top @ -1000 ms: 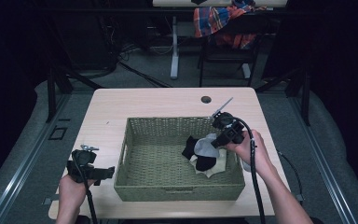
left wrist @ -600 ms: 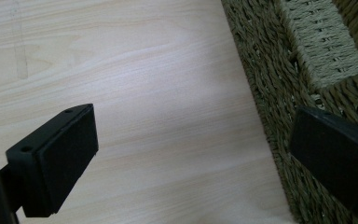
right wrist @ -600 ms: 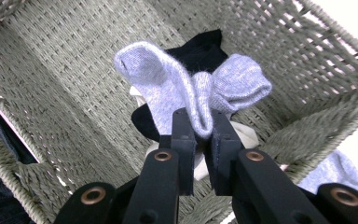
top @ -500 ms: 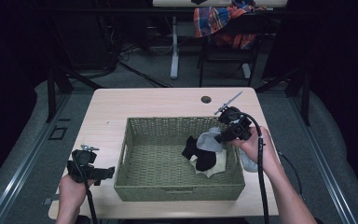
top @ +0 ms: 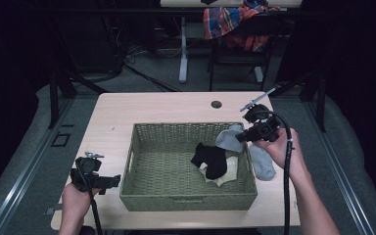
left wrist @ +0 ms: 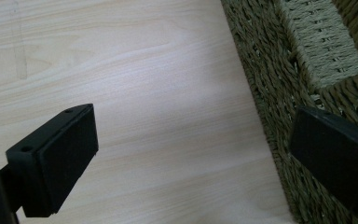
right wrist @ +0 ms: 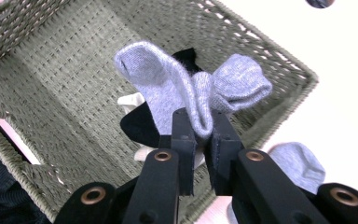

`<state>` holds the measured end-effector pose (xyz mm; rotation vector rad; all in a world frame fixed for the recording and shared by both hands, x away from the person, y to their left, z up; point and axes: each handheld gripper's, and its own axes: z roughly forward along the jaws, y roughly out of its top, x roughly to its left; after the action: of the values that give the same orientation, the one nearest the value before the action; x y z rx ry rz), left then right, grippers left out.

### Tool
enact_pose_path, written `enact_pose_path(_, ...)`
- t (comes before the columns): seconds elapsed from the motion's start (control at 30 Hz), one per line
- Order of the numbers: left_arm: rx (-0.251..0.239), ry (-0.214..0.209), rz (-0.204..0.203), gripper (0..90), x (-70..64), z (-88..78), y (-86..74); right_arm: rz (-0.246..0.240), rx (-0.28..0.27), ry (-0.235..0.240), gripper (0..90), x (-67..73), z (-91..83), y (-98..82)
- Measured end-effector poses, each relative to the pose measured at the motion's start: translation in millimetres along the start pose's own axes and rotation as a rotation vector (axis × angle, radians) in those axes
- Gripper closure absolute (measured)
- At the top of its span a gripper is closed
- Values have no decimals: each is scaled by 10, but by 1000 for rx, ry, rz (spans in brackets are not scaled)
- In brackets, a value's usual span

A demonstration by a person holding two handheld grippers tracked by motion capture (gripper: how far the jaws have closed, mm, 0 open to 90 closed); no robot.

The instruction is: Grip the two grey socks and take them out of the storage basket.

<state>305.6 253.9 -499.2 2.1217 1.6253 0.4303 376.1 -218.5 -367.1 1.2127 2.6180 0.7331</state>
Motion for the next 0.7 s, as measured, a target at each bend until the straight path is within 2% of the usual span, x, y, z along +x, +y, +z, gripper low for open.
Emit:
enact_pose_path(0.23, -1, 0, -1, 16, -1, -2, 0, 51, -34, -16, 832, -150, -142, -77)
enact_pose_path(0.4, 0, 1, -1, 16, -2, -4, -1, 68, -45, -28, 832, -237, -209, -122)
enact_pose_path(0.57, 0, -1, -1, 16, 3, -7, 0, 128, -60, -70, 832, -427, -319, -238)
enact_pose_path(0.67, 0, -1, -1, 16, 3, -7, -1, 146, -61, -74, 833, -495, -353, -282)
enact_pose_path(0.7, 0, -1, -1, 16, 2, -8, -1, 167, -68, -87, 833, -553, -378, -322)
